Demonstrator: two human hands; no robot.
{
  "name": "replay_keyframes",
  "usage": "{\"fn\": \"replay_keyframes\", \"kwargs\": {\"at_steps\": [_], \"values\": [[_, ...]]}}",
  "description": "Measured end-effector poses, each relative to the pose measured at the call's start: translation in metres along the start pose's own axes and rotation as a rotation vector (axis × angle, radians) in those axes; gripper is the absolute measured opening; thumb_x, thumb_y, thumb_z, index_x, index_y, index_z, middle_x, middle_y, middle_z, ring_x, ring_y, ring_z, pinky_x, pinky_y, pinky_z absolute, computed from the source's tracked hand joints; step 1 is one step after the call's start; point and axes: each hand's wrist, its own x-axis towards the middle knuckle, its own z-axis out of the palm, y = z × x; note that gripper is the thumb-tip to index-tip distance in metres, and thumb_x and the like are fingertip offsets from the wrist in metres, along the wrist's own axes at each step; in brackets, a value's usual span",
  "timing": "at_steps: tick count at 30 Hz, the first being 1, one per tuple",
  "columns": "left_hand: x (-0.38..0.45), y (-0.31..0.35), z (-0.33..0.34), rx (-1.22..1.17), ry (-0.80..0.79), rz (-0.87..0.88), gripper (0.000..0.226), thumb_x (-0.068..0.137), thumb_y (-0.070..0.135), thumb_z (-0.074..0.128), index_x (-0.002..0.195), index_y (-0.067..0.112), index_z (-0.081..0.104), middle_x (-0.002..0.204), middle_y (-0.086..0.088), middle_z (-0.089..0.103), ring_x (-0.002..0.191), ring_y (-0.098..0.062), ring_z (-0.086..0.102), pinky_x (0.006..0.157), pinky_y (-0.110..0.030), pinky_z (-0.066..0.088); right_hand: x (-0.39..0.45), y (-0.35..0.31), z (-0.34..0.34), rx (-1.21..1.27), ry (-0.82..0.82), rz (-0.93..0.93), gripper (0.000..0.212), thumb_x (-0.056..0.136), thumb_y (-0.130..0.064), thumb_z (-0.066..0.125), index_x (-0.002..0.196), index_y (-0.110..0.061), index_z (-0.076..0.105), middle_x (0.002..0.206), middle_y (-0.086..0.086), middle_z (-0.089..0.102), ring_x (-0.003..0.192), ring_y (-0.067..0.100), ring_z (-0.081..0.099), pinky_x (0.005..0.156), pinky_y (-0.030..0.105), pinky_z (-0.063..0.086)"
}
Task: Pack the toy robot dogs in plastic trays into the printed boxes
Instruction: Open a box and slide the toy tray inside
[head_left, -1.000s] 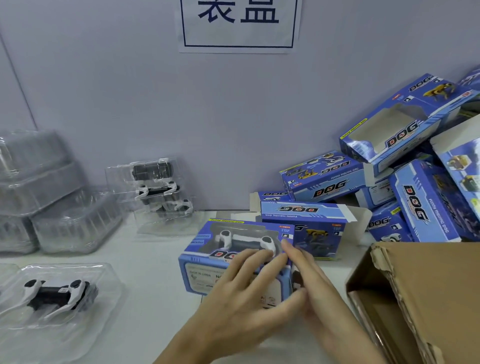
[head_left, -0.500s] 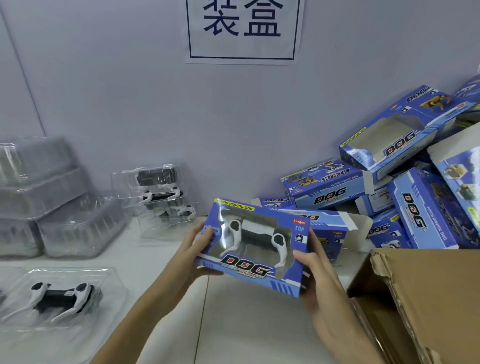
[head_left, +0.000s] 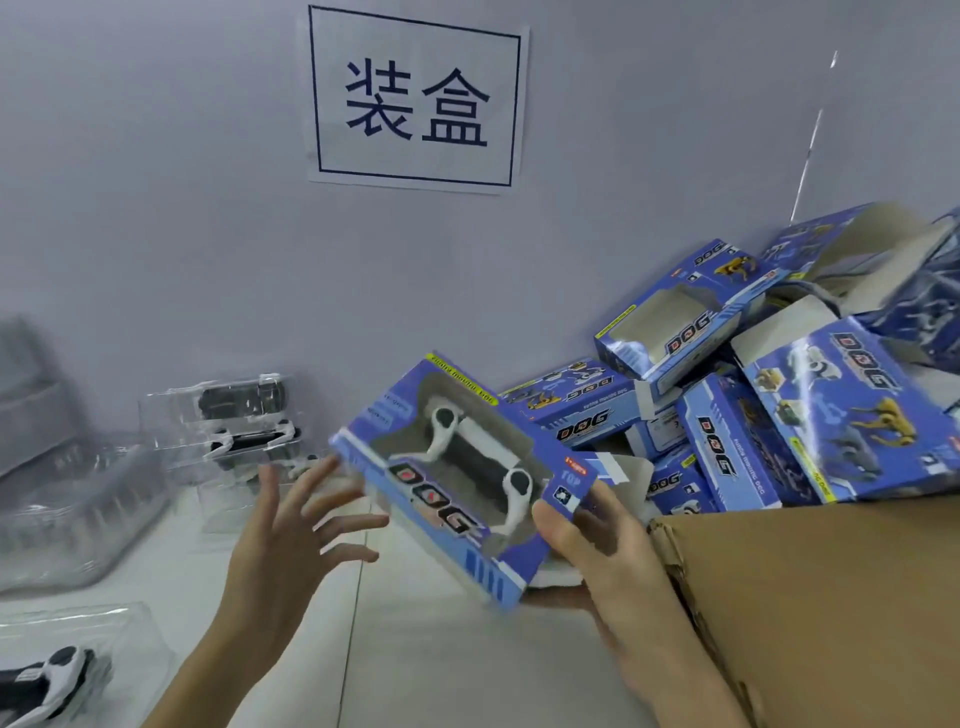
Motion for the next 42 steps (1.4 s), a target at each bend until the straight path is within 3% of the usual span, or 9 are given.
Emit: {"fn": "replay_keyframes", "kwargs": {"at_steps": [5,8,14,19,24,27,30,35,42], "values": [[0.002,-0.002,-0.008,0.138,0.015,0.051,0.075,0.104,0.066,0.028,0.123,0.011,0.075,0.126,-0.022,0.07,0.097,-0.041,0.068,0.078,-0.052,0.051,-0.005,-0.017,0.005,0.559,0.369,-0.192,0.05,0.072,-0.032,0.084,0.112,-0.005,0.067,0.104,0.013,0.069,0.091,0.021,0.066,0.088,0.048,0.062],[0.003,-0.006,-0.008,0.158,-0.008,0.04,0.078,0.104,0.064,0.027,0.113,0.006,0.078,0.121,-0.025,0.07,0.092,-0.039,0.067,0.077,-0.051,0.049,-0.01,-0.033,0.0,0.797,0.36,-0.21,0.056,0.085,-0.034,0.075,0.136,-0.01,0.065,0.134,0.009,0.069,0.12,0.018,0.068,0.097,0.037,0.059],[0.005,-0.016,-0.005,0.223,-0.1,0.019,0.08,0.106,0.062,0.024,0.106,0.001,0.076,0.116,-0.024,0.07,0.087,-0.039,0.066,0.073,-0.051,0.049,-0.012,-0.051,-0.018,0.949,0.423,-0.265,0.055,0.082,-0.046,0.07,0.133,-0.026,0.059,0.139,0.013,0.064,0.123,0.024,0.068,0.099,0.036,0.059],[0.005,-0.024,-0.002,0.302,-0.124,-0.018,0.074,0.104,0.061,0.03,0.106,0.004,0.076,0.113,-0.02,0.071,0.088,-0.038,0.068,0.074,-0.05,0.052,0.006,-0.033,-0.015,0.606,0.342,-0.34,0.063,0.085,-0.032,0.073,0.142,-0.013,0.053,0.126,0.014,0.072,0.119,0.025,0.07,0.095,0.036,0.059],[0.001,-0.026,0.001,0.381,-0.077,-0.024,0.058,0.1,0.056,0.043,0.105,0.011,0.079,0.109,-0.016,0.074,0.088,-0.035,0.07,0.069,-0.045,0.057,0.054,0.004,0.004,-0.313,0.395,-0.332,0.041,0.088,-0.026,0.082,0.122,-0.024,0.059,0.12,0.0,0.068,0.116,0.024,0.066,0.097,0.037,0.057],[-0.001,-0.027,0.001,0.41,-0.043,-0.065,0.056,0.099,0.057,0.045,0.104,0.014,0.08,0.106,-0.013,0.075,0.088,-0.033,0.072,0.069,-0.04,0.059,0.089,0.032,0.005,-1.192,0.307,-0.257,0.102,0.078,-0.057,0.084,0.158,-0.041,0.022,0.169,0.008,0.016,0.155,0.036,0.02,0.121,0.057,0.031],[-0.003,-0.028,0.002,0.423,-0.015,-0.107,0.054,0.101,0.055,0.045,0.099,0.015,0.081,0.103,-0.012,0.076,0.085,-0.029,0.072,0.068,-0.038,0.059,0.118,0.053,0.0,-1.633,0.13,-0.106,0.137,0.069,-0.077,0.077,0.159,-0.045,-0.021,0.166,0.018,-0.032,0.153,0.049,-0.025,0.12,0.074,-0.002],[-0.004,-0.027,0.003,0.446,0.012,-0.141,0.051,0.107,0.048,0.044,0.095,0.017,0.082,0.101,-0.01,0.076,0.083,-0.027,0.072,0.068,-0.039,0.059,0.144,0.059,-0.011,-1.708,-0.055,-0.017,0.13,0.07,-0.068,0.084,0.163,-0.039,-0.002,0.172,0.014,-0.014,0.156,0.045,-0.016,0.121,0.071,-0.006],[-0.01,-0.03,0.01,0.49,0.017,-0.172,0.036,0.108,0.039,0.051,0.107,0.014,0.076,0.106,-0.013,0.073,0.082,-0.025,0.072,0.072,-0.039,0.06,0.116,0.079,-0.007,-1.641,0.178,-0.142,0.114,0.074,-0.063,0.083,0.16,-0.04,0.012,0.171,0.004,0.015,0.158,0.04,0.003,0.121,0.066,0.002]]}}
